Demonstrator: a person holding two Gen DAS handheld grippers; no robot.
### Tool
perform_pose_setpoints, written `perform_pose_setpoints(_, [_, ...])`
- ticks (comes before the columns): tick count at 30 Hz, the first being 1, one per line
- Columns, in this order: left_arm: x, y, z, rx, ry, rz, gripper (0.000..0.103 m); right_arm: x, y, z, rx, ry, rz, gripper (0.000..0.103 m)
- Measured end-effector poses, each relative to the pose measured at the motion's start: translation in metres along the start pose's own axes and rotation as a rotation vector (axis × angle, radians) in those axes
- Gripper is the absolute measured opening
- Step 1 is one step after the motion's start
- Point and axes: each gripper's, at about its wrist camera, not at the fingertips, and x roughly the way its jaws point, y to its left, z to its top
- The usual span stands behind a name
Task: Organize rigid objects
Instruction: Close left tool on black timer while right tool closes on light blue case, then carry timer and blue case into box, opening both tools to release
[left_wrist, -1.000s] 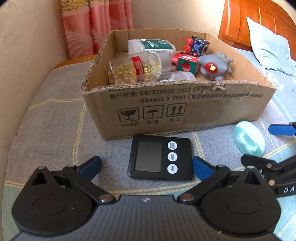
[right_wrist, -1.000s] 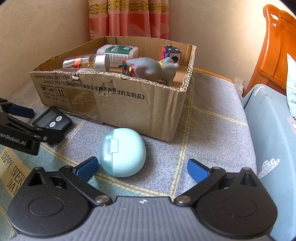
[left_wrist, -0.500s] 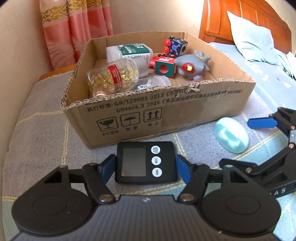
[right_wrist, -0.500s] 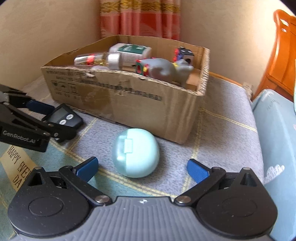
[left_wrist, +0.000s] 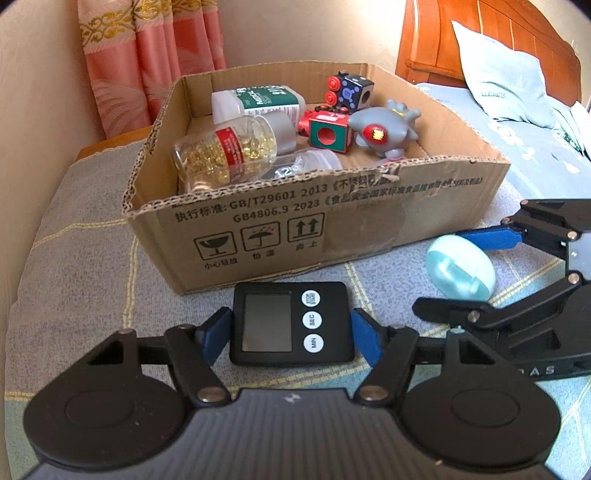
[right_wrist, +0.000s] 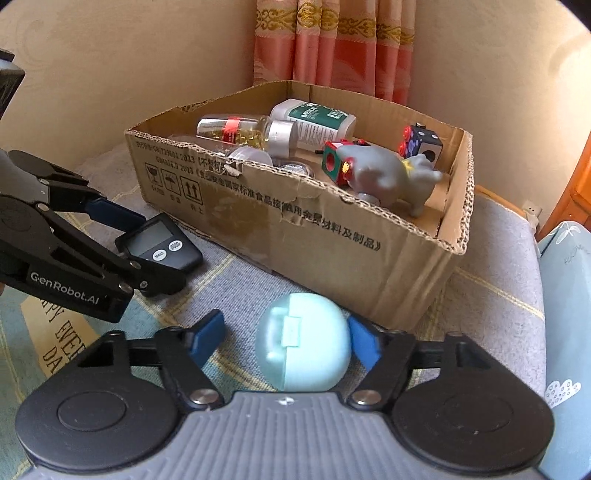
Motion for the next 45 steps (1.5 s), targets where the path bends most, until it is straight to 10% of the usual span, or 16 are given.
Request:
perform_pose_setpoints(3, [0.0,0.0,0.0,-0.001,0.0,0.002,0.069,-0.003,0.0,0.002,0.001,0.002,-0.007,0.058])
perform_pose_setpoints(45, [-0.052,-0.012,-0.017,0.155,0.035,-0.059,0.069,-0.061,0.007,-0.004,-0.073,0.033,-0.007,0.058])
